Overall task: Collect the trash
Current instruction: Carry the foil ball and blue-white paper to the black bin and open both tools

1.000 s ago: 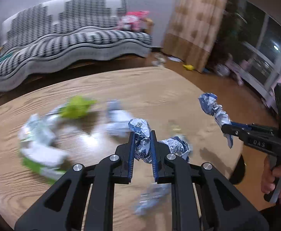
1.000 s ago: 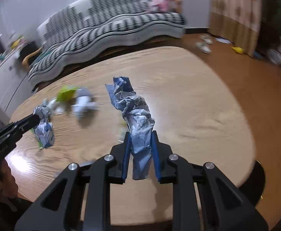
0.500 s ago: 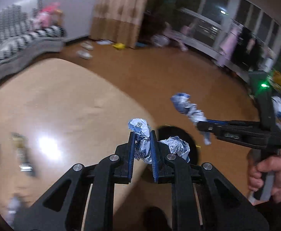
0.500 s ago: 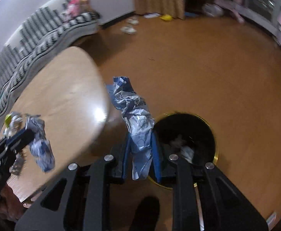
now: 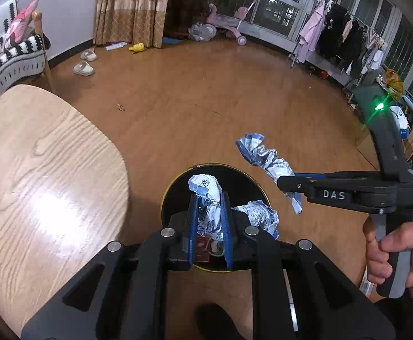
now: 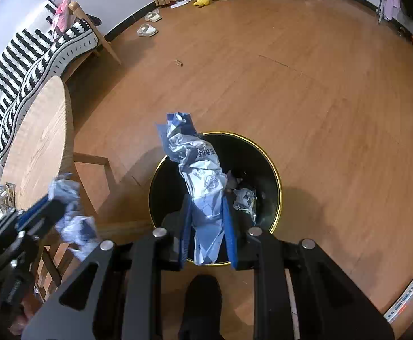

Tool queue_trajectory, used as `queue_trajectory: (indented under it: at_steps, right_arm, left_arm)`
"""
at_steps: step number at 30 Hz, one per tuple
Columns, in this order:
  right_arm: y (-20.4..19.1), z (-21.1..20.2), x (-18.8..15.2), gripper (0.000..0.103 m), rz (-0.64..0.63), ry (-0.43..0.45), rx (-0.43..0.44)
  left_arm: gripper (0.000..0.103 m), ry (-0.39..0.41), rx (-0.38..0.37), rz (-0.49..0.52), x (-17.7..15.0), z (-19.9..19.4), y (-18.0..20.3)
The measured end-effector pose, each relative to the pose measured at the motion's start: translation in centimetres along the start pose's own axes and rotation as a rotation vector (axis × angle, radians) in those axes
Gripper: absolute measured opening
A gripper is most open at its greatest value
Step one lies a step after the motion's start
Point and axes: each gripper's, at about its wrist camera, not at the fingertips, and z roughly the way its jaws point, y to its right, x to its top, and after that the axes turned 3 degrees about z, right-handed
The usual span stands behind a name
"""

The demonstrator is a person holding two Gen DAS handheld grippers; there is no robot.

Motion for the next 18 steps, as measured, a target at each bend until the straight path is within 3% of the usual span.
queue_trajectory:
  at_steps: [3,6,7,16,18]
  right_arm:
    - [-0.1,-0.4,0.1,0.027,-0.001,0.014,0.003]
    - [-0.2,-1.0,0.0,0.055,0.005,0.042,-0.006]
    - [0.0,-1.3,0.0,0.060,0.008,0.053,-0.001]
    - [0.3,-2.3,0.1,0.061,0.027,0.086,-0.021]
    - [0.4,-2.8,0.2,0.065,0.031,0.097,-0.024]
  left_arm:
    - [0.014,-0.016,-0.006,0.001,0.1,1.0,0.1]
    - [0.014,-0.025,-0.007,0.017,0.1,1.9,0.3]
    - [0.015,-0.030,-0.010,0.020,0.2,2.2,0.0]
    - [0.016,-0.049,-0.051,0.030,0.4,4.5,0.6]
    - [0.036,-0.048,-0.056,0.035,0.4,4.8,0.8]
